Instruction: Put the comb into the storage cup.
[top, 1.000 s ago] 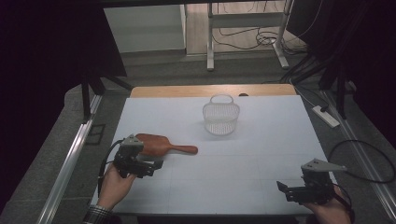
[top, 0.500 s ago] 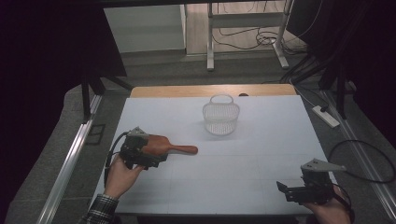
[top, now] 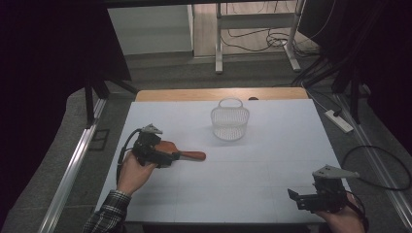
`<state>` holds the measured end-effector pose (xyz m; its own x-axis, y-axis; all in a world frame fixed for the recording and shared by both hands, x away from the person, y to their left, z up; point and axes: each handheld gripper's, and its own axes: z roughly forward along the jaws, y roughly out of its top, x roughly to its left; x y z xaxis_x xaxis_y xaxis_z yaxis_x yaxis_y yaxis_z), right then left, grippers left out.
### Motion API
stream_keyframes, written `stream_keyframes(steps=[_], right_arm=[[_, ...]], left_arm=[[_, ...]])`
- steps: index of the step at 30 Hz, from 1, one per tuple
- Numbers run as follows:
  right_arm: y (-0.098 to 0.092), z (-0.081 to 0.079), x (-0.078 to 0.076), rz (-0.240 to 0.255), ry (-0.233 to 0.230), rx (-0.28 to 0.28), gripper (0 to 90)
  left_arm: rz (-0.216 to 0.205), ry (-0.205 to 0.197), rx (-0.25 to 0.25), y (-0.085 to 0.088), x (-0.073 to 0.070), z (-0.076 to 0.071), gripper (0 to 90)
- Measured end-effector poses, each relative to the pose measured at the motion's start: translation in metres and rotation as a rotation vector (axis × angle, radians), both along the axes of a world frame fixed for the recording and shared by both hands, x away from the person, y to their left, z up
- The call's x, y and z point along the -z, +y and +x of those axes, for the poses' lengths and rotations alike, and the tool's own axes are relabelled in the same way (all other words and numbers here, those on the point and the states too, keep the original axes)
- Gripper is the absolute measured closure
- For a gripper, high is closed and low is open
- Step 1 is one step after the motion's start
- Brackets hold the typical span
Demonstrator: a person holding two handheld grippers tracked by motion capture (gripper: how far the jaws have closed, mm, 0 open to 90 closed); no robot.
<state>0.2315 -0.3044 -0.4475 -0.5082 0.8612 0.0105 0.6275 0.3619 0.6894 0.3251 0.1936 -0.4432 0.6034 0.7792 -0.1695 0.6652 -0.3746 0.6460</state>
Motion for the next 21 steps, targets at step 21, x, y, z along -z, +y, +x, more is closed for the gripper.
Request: stream_keyframes(steps=[21], right_arm=[[0.0, 0.001, 0.0, -0.003, 0.007, -0.009, 0.0]], left_arm=[[0.071, 0.015, 0.054, -0.034, 0.001, 0.042, 0.0]])
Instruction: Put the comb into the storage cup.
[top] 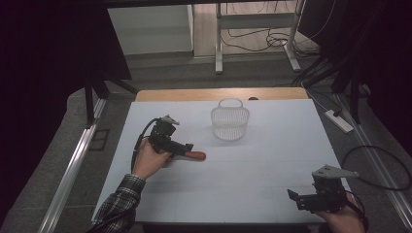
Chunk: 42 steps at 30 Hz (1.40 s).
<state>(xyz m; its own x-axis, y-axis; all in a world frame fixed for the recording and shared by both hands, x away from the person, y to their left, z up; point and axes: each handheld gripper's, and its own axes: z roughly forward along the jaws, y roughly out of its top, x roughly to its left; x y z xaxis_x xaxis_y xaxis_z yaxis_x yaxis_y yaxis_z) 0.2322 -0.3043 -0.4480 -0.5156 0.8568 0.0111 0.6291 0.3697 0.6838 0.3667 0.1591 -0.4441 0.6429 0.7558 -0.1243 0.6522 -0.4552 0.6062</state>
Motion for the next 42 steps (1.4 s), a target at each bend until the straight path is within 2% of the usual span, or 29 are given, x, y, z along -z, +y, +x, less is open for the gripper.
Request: stream_keyframes(steps=[8, 18, 19, 20, 22, 25, 26, 27, 29, 30, 31, 34, 35, 39, 42], right_arm=[[0.0, 0.0, 0.0, 0.0, 0.003, -0.002, 0.0], [0.0, 0.0, 0.0, -0.001, 0.005, -0.002, 0.0], [0.0, 0.0, 0.0, -0.001, 0.005, -0.002, 0.0], [0.0, 0.0, 0.0, -0.001, 0.005, -0.002, 0.0], [0.0, 0.0, 0.0, -0.001, 0.005, -0.003, 0.0], [0.0, 0.0, 0.0, -0.002, 0.005, -0.003, 0.0], [0.0, 0.0, 0.0, -0.002, 0.005, -0.003, 0.0], [0.0, 0.0, 0.0, -0.003, 0.005, -0.004, 0.0], [0.0, 0.0, 0.0, -0.004, 0.006, -0.005, 0.0], [0.0, 0.0, 0.0, -0.004, 0.006, -0.005, 0.0], [0.0, 0.0, 0.0, -0.004, 0.007, -0.004, 0.0], [0.0, 0.0, 0.0, -0.005, 0.008, -0.006, 0.0], [0.0, 0.0, 0.001, -0.004, 0.008, -0.006, 0.0], [0.0, 0.0, 0.001, -0.004, 0.009, -0.009, 0.0], [0.001, 0.0, 0.001, -0.005, 0.009, -0.009, 0.0]], left_arm=[[0.0, 0.015, 0.0, -0.005, 0.002, 0.012, 0.0], [0.022, 0.049, 0.009, -0.013, 0.006, 0.025, 0.0], [0.031, 0.052, 0.006, -0.015, 0.007, 0.026, 0.0], [0.058, 0.043, 0.01, -0.016, 0.007, 0.026, 0.8], [0.081, 0.033, 0.001, -0.018, 0.007, 0.026, 8.4], [0.071, 0.047, 0.016, -0.017, 0.007, 0.028, 27.8], [0.074, 0.047, 0.017, -0.016, 0.007, 0.028, 37.6], [0.074, 0.049, 0.023, -0.016, 0.008, 0.029, 51.5], [0.07, 0.054, 0.025, -0.015, 0.008, 0.03, 63.4], [0.064, 0.056, 0.024, -0.014, 0.008, 0.03, 63.4], [0.058, 0.057, 0.023, -0.014, 0.008, 0.03, 67.9], [0.037, 0.059, 0.016, -0.011, 0.008, 0.031, 86.8], [0.022, 0.069, 0.009, -0.01, 0.008, 0.032, 89.0], [0.017, 0.079, 0.008, -0.011, 0.009, 0.032, 89.1], [0.034, 0.082, 0.009, -0.014, 0.014, 0.033, 89.1]])
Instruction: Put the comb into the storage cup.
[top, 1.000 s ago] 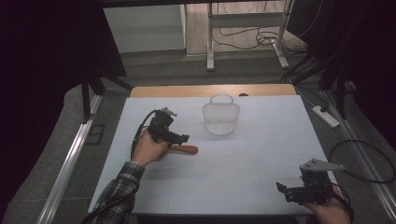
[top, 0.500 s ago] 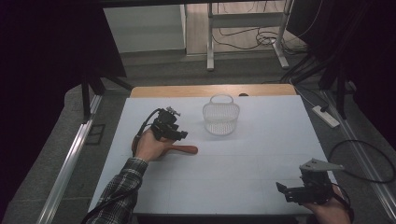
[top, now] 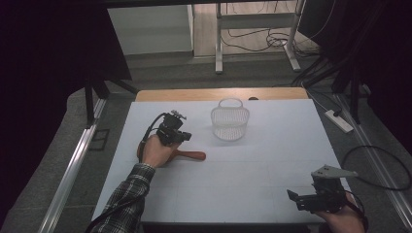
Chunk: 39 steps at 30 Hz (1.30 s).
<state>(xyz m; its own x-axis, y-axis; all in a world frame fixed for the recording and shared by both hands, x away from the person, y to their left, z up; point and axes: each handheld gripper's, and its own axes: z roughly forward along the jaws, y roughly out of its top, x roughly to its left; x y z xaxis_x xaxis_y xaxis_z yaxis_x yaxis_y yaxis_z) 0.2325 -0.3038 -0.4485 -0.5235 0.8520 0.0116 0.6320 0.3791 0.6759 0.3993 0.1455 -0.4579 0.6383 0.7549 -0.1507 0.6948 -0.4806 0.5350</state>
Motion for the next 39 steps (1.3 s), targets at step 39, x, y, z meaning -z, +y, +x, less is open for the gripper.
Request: stream_keyframes(steps=[39], right_arm=[[0.001, 0.0, 0.0, -0.009, 0.0, -0.001, 0.7]], left_arm=[[0.08, 0.096, -0.039, -0.006, 0.052, -0.008, 89.1]])
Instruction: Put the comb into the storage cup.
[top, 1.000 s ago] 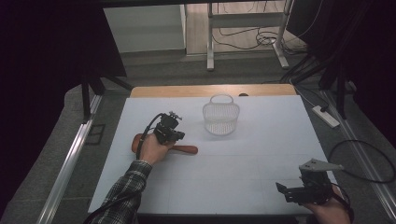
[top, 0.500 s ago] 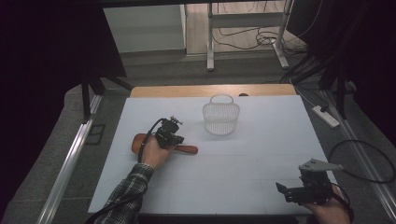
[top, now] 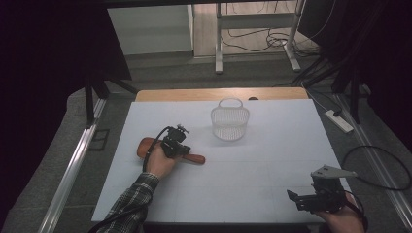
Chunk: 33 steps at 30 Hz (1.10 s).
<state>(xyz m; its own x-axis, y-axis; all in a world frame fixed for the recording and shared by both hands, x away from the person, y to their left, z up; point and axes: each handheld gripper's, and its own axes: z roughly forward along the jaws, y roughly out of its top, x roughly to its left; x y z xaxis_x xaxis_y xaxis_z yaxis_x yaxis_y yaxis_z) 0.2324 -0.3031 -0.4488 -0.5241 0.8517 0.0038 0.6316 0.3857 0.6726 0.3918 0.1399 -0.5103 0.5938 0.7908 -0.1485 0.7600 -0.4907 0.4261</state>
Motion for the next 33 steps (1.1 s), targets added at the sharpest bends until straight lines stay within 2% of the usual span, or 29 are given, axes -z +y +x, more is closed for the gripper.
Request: stream_keyframes(steps=[12, 21, 33], right_arm=[[0.0, 0.0, 0.0, -0.002, 0.0, 0.0, 1.0], [0.001, 0.0, 0.0, -0.005, -0.002, 0.002, 1.3], [0.001, 0.0, 0.0, -0.013, -0.003, 0.004, 1.8]], left_arm=[[0.008, 0.021, 0.008, 0.012, 0.0, -0.019, 89.1], [0.042, 0.021, 0.032, 0.012, -0.001, -0.037, 89.1], [0.051, 0.052, 0.017, 0.029, -0.001, -0.057, 89.1]])
